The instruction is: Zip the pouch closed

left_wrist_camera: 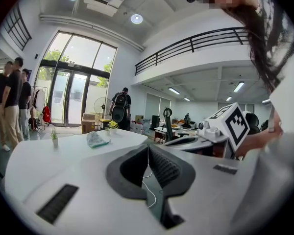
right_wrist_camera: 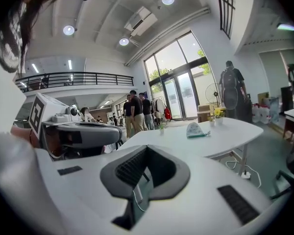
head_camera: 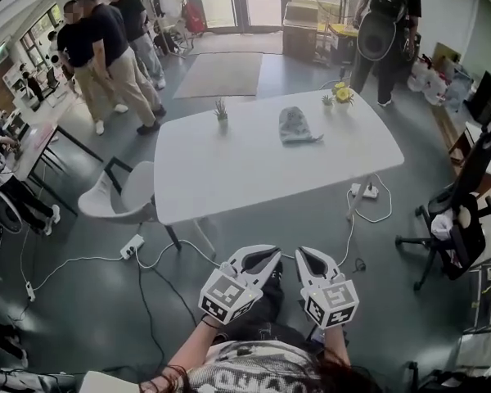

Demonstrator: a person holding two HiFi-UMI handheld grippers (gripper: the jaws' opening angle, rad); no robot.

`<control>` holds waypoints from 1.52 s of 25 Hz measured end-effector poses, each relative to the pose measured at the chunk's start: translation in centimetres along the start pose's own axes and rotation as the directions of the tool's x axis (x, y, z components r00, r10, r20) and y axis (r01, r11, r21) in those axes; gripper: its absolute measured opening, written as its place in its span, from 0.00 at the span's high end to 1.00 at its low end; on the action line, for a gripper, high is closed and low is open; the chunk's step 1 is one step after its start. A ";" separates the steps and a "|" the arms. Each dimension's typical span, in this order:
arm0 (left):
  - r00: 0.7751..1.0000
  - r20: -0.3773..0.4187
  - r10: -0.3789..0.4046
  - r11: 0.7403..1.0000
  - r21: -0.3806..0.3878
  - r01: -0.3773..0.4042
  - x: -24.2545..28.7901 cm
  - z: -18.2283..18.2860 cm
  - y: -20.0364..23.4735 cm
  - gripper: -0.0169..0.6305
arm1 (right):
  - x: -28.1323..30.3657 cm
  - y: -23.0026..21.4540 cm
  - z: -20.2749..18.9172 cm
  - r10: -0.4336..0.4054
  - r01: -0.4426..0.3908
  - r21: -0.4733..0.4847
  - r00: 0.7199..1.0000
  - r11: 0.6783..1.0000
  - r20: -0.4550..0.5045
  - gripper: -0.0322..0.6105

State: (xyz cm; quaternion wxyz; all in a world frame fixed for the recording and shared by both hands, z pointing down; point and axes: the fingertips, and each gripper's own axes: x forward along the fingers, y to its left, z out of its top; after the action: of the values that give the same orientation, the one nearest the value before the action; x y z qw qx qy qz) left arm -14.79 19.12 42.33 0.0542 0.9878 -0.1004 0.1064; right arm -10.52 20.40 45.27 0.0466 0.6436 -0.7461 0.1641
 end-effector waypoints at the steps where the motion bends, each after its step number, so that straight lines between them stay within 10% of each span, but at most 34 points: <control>1: 1.000 0.000 -0.009 1.000 0.003 0.009 0.9 0.3 0.5 0.95 | 0.5 -0.8 0.3 -0.006 0.006 0.001 1.000 1.000 0.001 0.95; 20: 0.995 -0.006 -0.101 0.995 0.001 0.101 19.1 5.3 15.5 0.95 | 14.9 -17.6 7.1 -0.100 0.100 0.007 0.994 0.995 -0.046 0.95; 38: 1.000 -0.017 -0.011 0.997 -0.081 0.010 22.3 4.7 22.8 0.95 | 23.1 -20.7 8.4 -0.009 0.003 -0.039 0.992 0.999 -0.130 0.95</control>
State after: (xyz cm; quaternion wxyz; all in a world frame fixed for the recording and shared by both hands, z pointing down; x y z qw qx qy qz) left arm 2.65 -7.85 44.68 0.0957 0.9843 -0.0989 0.1107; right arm 6.96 -6.38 47.69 0.1081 0.6327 -0.7427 0.1908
